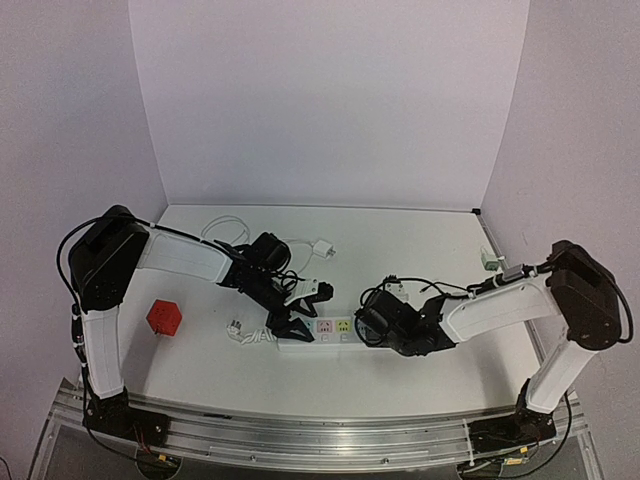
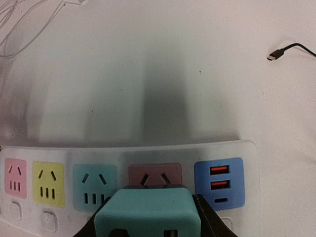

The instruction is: Insert the plug

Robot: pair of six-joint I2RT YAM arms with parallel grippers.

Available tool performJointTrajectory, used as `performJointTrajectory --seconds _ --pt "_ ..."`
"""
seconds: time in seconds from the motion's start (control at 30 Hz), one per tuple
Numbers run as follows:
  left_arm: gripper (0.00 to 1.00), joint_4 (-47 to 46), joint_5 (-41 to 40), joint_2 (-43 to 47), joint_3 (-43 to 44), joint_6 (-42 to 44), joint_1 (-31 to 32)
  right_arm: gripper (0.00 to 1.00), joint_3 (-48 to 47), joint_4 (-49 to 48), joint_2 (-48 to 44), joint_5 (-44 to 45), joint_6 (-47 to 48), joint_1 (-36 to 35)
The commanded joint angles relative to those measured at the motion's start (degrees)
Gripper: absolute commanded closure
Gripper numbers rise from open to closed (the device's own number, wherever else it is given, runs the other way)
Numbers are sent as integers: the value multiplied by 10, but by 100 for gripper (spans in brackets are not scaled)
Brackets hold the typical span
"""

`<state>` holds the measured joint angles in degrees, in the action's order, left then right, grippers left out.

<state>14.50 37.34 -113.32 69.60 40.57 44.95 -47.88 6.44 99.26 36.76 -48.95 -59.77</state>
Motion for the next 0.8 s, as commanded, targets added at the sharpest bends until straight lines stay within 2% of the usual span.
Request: performJointTrajectory --seconds 0.0,0.1,0.27,0.33,0.4,0.77 --pt "28 -2 3 25 -1 10 1 52 30 193 2 -180 0 -8" --pt "28 -1 3 25 0 13 1 45 20 205 -34 -183 15 -7" --pt "28 -4 0 24 1 16 1 26 14 211 -85 -214 54 -7" --pt "28 -9 0 26 -1 16 1 22 10 213 -96 -233 66 -6" --pt "28 -12 1 27 -3 15 1 11 5 214 -105 -250 75 -6" --pt "27 -23 5 39 -24 16 0 8 14 246 -183 -313 82 10"
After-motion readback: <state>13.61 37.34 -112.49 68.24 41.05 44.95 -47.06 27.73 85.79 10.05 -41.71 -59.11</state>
